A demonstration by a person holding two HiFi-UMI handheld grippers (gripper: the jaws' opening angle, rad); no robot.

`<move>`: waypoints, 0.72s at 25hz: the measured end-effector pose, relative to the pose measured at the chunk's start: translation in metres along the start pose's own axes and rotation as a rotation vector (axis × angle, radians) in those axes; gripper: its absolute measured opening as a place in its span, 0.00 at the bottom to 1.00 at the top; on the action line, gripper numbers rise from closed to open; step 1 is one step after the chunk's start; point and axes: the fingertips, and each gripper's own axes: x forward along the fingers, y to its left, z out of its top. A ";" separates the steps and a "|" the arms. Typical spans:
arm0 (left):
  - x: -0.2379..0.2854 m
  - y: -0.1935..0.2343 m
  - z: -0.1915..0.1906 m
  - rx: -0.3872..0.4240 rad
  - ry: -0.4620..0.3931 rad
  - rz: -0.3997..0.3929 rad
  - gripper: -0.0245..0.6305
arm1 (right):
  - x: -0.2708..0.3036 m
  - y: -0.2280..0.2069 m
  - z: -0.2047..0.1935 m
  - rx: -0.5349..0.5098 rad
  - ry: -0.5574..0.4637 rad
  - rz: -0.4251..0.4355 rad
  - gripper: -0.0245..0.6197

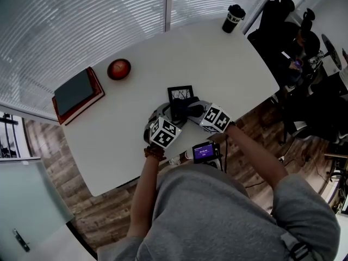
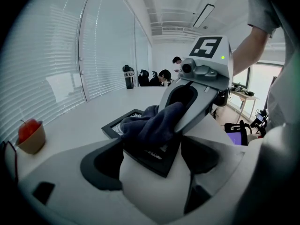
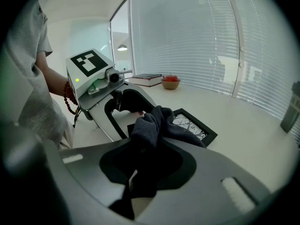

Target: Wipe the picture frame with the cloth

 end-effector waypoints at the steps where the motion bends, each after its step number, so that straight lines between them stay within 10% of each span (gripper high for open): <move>1: 0.000 0.000 0.000 0.001 -0.001 0.000 0.61 | 0.000 0.000 -0.001 0.007 0.001 0.004 0.18; 13: 0.001 -0.001 0.000 0.001 0.000 0.002 0.61 | -0.008 0.008 0.000 0.250 -0.014 0.225 0.17; 18: 0.000 -0.003 0.001 0.000 -0.004 -0.001 0.61 | -0.029 0.022 0.014 0.364 -0.099 0.448 0.18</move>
